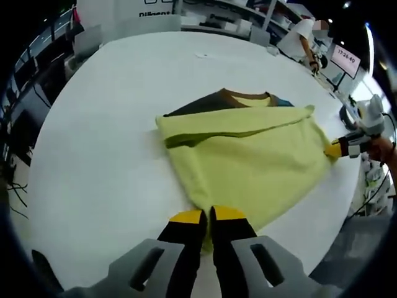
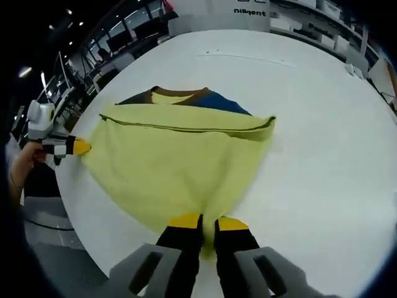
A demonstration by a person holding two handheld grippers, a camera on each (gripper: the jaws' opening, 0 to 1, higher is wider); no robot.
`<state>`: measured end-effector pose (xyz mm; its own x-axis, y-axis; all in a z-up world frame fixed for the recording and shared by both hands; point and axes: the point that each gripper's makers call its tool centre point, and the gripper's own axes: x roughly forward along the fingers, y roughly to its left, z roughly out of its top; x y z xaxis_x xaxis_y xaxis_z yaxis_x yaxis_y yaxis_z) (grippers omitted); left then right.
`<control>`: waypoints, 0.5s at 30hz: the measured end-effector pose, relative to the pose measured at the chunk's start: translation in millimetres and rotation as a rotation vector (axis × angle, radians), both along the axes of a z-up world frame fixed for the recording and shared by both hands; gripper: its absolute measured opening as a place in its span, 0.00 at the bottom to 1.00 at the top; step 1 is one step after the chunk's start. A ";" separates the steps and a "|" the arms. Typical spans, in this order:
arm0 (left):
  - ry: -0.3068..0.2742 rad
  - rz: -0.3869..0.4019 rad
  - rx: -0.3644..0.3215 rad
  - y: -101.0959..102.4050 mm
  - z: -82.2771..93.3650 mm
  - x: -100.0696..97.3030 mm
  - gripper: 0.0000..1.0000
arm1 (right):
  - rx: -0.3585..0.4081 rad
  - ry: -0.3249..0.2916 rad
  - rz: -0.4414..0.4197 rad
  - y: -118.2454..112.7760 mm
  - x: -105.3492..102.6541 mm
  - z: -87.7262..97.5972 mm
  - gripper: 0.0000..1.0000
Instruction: Fold the garment on the visible template until the final outline fits inside the template.
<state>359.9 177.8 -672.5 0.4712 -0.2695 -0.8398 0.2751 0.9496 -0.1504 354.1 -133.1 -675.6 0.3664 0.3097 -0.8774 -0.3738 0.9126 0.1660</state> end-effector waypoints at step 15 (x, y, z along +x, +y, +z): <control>-0.317 -0.049 0.079 20.6 41.5 58.3 0.22 | -0.008 -0.274 0.076 -12.9 48.1 41.7 0.34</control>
<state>418.2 198.5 -631.0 0.7009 -0.2380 -0.6723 0.3419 0.9394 0.0239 402.1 -145.9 -634.0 0.5663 0.3390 -0.7513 -0.4708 0.8812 0.0427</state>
